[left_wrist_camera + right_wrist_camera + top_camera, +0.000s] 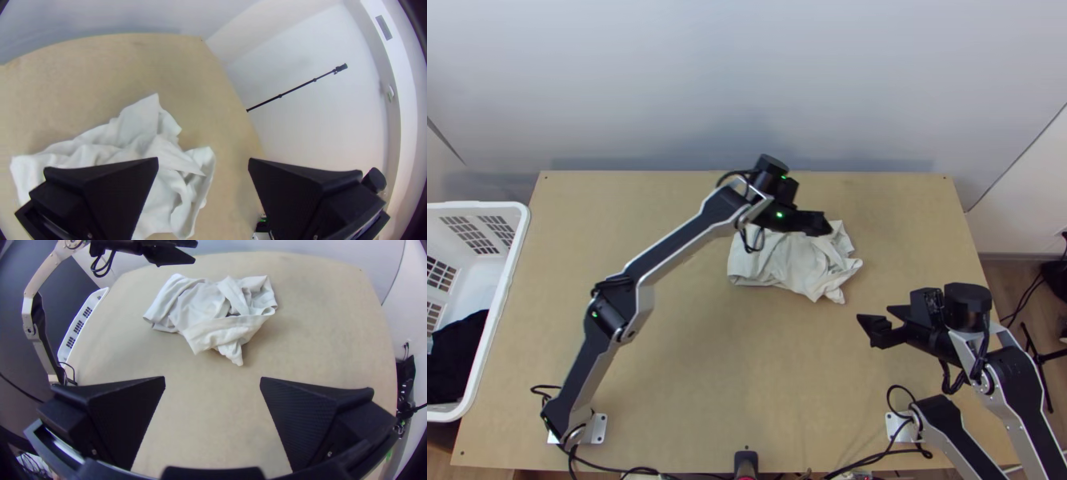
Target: Fold the t-shirt
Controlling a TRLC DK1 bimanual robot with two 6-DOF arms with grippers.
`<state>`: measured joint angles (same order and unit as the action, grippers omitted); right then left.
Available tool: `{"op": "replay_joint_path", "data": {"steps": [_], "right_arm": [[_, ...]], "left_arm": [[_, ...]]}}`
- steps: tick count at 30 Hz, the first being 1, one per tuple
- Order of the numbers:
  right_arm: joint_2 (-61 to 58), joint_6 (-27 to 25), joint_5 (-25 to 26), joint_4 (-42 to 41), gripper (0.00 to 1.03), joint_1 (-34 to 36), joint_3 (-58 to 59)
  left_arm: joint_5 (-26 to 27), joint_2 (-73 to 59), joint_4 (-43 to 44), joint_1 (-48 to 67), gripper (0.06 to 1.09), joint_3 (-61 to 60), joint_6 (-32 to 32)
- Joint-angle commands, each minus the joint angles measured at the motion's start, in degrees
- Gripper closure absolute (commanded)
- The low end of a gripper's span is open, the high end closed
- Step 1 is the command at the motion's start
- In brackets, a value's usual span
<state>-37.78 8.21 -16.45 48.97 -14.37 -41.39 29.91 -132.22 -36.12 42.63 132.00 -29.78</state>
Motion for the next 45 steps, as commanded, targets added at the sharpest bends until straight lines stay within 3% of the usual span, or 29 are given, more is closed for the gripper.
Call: {"op": "replay_joint_path", "data": {"steps": [1, 6, 15, 23, 26, 31, 39, 41, 44, 45], "right_arm": [[-0.63, 2.78, -0.16, -2.39, 0.04, 0.31, 0.96], [-2.74, 5.94, -0.16, -8.01, 0.04, 0.04, 3.59], [-22.07, 15.87, -2.98, -22.34, 0.04, -1.01, 5.35], [-45.45, 19.74, -5.53, -29.37, 0.04, -1.27, -3.09], [-50.90, 23.78, -5.53, -33.41, 0.04, -1.19, -6.16], [-56.79, 26.95, -5.44, -36.31, 0.04, -1.89, -10.29], [-65.05, 26.25, -5.35, -35.08, 0.05, -6.72, -17.94], [-65.67, 24.31, -4.47, -34.12, 0.27, -7.69, -19.61], [-66.90, 18.42, 0.89, -32.62, 0.96, -9.18, -22.07], [-67.34, 17.19, 1.33, -31.48, 1.00, -9.18, -22.86]], "left_arm": [[-1.70, 4.08, -6.24, -5.81, 0.10, -3.16, 7.72], [-3.81, 6.63, -14.59, -9.85, 0.10, -5.88, 15.19], [-7.94, 18.14, -12.22, -14.86, 0.10, -22.76, 20.82], [-8.47, 26.32, -12.22, -18.81, 0.10, -29.35, 23.98], [-8.47, 28.69, -12.13, -20.57, 0.10, -31.28, 24.33], [-8.47, 31.76, -11.87, -23.47, 0.10, -34.18, 24.42], [-8.47, 33.00, -11.61, -27.69, 0.10, -35.59, 25.39], [-8.47, 33.00, -11.61, -28.31, 0.10, -35.68, 25.39], [-8.38, 32.91, -11.61, -29.10, 0.10, -35.85, 25.47], [-8.38, 32.91, -11.61, -29.18, 0.10, -35.85, 25.47]]}}
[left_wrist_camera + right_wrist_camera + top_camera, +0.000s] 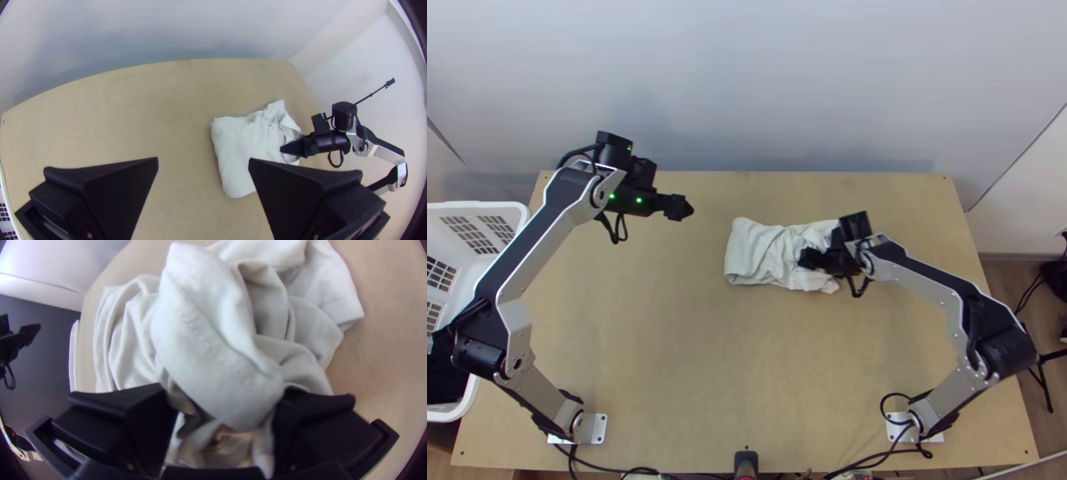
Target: Fold the t-shirt
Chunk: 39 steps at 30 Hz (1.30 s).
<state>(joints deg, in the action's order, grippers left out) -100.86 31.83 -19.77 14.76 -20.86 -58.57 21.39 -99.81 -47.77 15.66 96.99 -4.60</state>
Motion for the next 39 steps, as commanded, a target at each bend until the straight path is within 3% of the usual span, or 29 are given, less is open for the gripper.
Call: {"op": "replay_joint_path", "data": {"steps": [1, 4, 11, 18, 31, 39], "right_arm": [[-4.26, -7.31, 5.36, 3.34, 1.00, -2.52, -6.12], [-3.20, -10.83, 7.11, 3.34, 1.00, 0.38, -6.74], [-3.56, -16.81, 9.40, 2.02, 1.00, 17.61, -14.65], [-8.13, -24.63, 10.10, 3.34, 1.00, 28.33, -22.73], [-19.20, -33.24, 15.29, 2.11, 1.00, 37.12, -32.84], [-26.58, -35.79, 17.31, 2.02, 1.00, 40.11, -42.42]], "left_arm": [[0.06, 0.49, 0.04, -2.39, 0.10, -0.93, 0.38], [0.15, 0.58, -0.04, -3.53, 0.10, -0.93, 0.29], [1.46, 3.83, -0.66, -6.34, 0.10, -4.35, 1.88], [1.90, 7.61, -0.66, -8.45, 0.10, -9.10, 3.72], [2.96, 15.17, -0.48, -13.29, 0.10, -16.13, 6.36], [3.22, 18.95, -1.19, -16.89, 0.10, -19.12, 8.64]]}}
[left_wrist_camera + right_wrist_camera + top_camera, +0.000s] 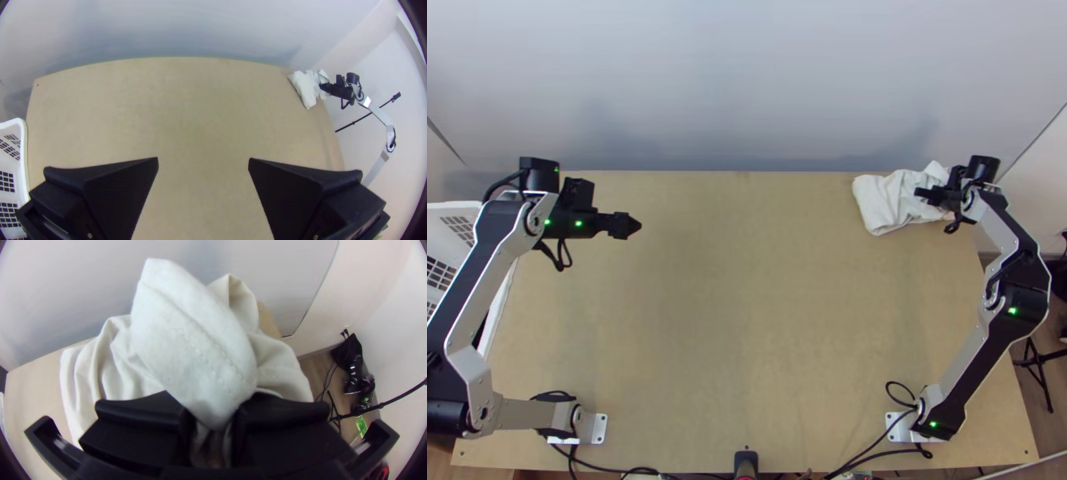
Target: Fold the t-shirt
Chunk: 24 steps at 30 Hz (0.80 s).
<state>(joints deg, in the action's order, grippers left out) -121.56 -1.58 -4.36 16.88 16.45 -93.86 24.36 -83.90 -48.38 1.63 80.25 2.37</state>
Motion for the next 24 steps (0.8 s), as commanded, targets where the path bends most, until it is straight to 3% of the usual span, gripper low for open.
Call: {"op": "replay_joint_path", "data": {"steps": [1, 13, 14, 17, 18, 20, 24], "right_arm": [[-6.59, -2.37, 2.16, -0.10, 1.00, 3.06, -8.09], [-13.53, -2.46, 4.10, 1.05, 0.99, 3.94, -17.40], [-13.09, -1.84, 4.10, 1.75, 0.90, 3.94, -17.49], [-10.01, -0.52, 4.10, 3.77, 0.23, 4.12, -15.56], [-8.61, -0.35, 4.01, 4.47, 0.14, 4.38, -14.59], [-5.27, -0.61, 3.57, 6.14, 0.03, 4.56, -12.13], [2.64, -1.40, 2.69, 11.50, 0.03, 4.82, -5.80]], "left_arm": [[0.25, 3.30, -0.57, -3.30, 0.10, -2.38, 1.76], [0.25, 4.44, -1.10, -4.27, 0.10, -3.34, 1.94], [0.25, 4.53, -1.10, -4.27, 0.10, -3.17, 1.85], [0.25, 4.97, -1.10, -4.35, 0.10, -3.17, 1.85], [0.25, 5.15, -1.10, -4.35, 0.10, -3.17, 1.85], [0.25, 5.50, -1.10, -4.35, 0.10, -3.43, 1.67], [0.25, 5.85, -1.28, -4.35, 0.10, -3.70, 1.32]]}}
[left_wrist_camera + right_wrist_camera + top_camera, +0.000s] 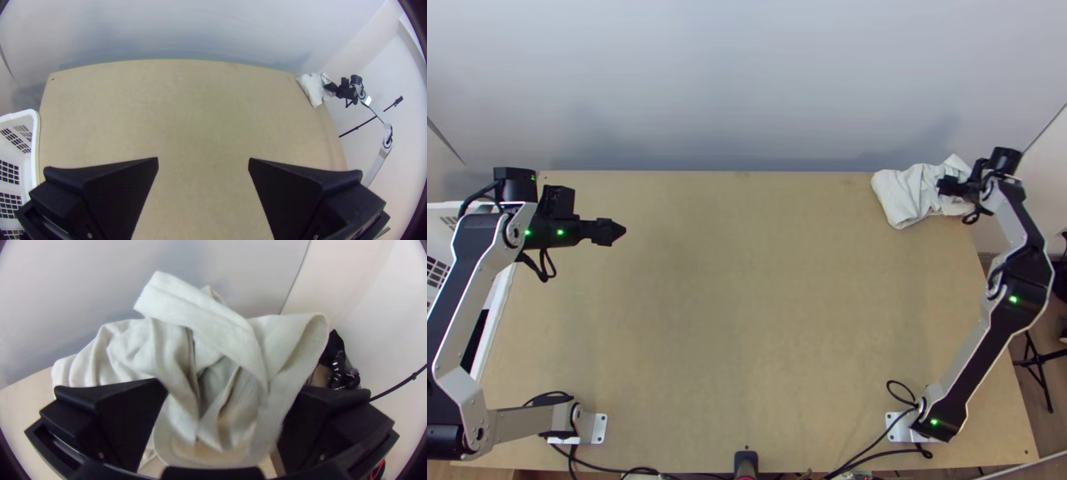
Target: Fold the t-shirt
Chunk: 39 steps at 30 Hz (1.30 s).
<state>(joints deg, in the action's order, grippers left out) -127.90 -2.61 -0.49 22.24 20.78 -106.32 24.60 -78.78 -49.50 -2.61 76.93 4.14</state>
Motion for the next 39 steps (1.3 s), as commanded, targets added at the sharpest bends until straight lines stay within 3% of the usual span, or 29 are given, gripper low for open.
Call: {"op": "replay_joint_path", "data": {"steps": [1, 6, 12, 17, 21, 25, 28, 39], "right_arm": [[11.62, -0.99, -1.35, 6.68, 0.03, 0.58, 9.38], [26.47, -5.03, -2.85, 6.59, 0.03, 1.37, 24.85], [45.54, -5.47, -6.10, 6.76, 0.03, 1.29, 38.91], [65.14, -2.93, -7.95, 6.85, 0.03, -7.50, 50.95], [76.39, 4.55, -7.95, 6.68, 0.04, -18.14, 56.84], [83.34, 10.52, -4.96, 4.57, 0.04, -27.37, 62.29], [87.38, 12.10, -2.76, 2.90, 0.04, -30.00, 65.37], [99.95, 5.60, -2.58, -5.98, 0.03, -30.18, 76.44]], "left_arm": [[0.01, 1.09, -0.25, -0.20, 0.10, -0.37, -0.54], [0.01, 3.20, -1.39, -2.05, 0.10, -0.46, -0.54], [0.80, 8.65, -3.33, -5.83, 0.10, -2.13, -0.10], [2.82, 16.29, -1.66, -9.96, 0.10, -8.11, -0.80], [2.82, 20.78, -0.16, -12.24, 0.10, -13.56, -0.54], [2.91, 25.17, 4.32, -15.58, 0.10, -19.62, -2.65], [2.82, 29.65, 9.42, -16.90, 0.10, -24.45, -4.85], [0.54, 43.89, 27.70, -17.87, 0.10, -40.10, -8.62]]}}
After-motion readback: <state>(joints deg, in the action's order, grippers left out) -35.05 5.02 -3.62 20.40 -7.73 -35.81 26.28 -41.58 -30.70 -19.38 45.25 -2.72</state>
